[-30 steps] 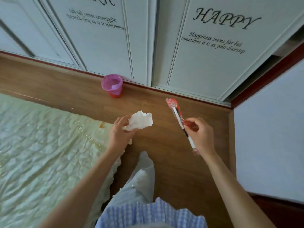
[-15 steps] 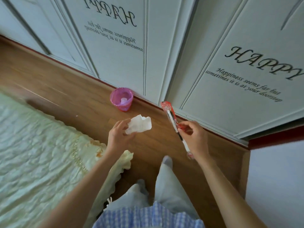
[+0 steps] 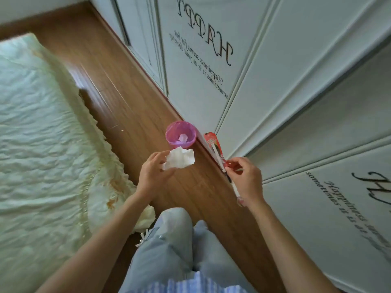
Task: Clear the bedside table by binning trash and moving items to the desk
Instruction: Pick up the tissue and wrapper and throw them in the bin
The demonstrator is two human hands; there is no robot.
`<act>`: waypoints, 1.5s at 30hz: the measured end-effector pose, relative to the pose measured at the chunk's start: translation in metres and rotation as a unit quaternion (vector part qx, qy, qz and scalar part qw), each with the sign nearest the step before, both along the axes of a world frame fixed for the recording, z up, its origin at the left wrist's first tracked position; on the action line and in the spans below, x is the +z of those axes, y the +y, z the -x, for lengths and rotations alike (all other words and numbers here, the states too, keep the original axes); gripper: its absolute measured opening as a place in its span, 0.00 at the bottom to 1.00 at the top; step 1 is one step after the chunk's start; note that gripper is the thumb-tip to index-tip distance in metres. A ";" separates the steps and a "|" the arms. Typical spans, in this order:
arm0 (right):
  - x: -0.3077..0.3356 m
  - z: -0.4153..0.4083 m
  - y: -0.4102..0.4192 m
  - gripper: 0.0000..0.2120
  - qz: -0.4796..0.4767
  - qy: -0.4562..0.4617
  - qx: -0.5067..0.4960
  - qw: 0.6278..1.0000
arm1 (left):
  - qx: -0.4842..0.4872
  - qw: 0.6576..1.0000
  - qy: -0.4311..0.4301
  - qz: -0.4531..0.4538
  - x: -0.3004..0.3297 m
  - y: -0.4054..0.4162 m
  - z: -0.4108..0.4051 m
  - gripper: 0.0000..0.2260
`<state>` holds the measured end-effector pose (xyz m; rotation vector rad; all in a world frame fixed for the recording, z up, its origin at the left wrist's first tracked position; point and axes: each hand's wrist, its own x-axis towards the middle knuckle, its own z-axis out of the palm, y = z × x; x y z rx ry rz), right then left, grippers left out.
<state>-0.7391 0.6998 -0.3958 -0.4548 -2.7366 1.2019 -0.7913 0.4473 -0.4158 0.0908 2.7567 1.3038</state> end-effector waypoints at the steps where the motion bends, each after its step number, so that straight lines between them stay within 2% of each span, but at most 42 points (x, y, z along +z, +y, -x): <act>1: -0.004 0.014 0.002 0.09 0.000 -0.004 0.012 1.000 | 0.013 1.000 -0.006 0.003 -0.003 0.001 0.007 0.24; 8: -0.050 0.119 0.002 0.08 -0.009 -0.043 0.078 0.996 | 0.072 0.996 -0.050 -0.008 -0.041 0.006 0.080 0.22; 17: -0.119 0.249 -0.015 0.08 -0.023 -0.070 0.053 0.996 | 0.080 0.992 -0.101 0.009 -0.115 0.003 0.213 0.21; 25: -0.229 0.329 -0.036 0.07 -0.010 -0.121 0.030 0.992 | 0.100 0.980 -0.170 0.010 -0.243 0.006 0.297 0.22; 34: -0.362 0.344 -0.040 0.09 0.016 -0.185 0.021 0.982 | 0.040 0.977 -0.202 0.052 -0.403 0.028 0.341 0.22; 40: -0.406 0.346 -0.026 0.09 0.013 -0.204 -0.005 0.979 | 0.012 0.967 -0.243 0.077 -0.484 0.049 0.363 0.23; 45: -0.430 0.354 -0.016 0.09 0.029 -0.226 -0.023 0.973 | -0.006 0.961 -0.264 0.087 -0.519 0.071 0.379 0.26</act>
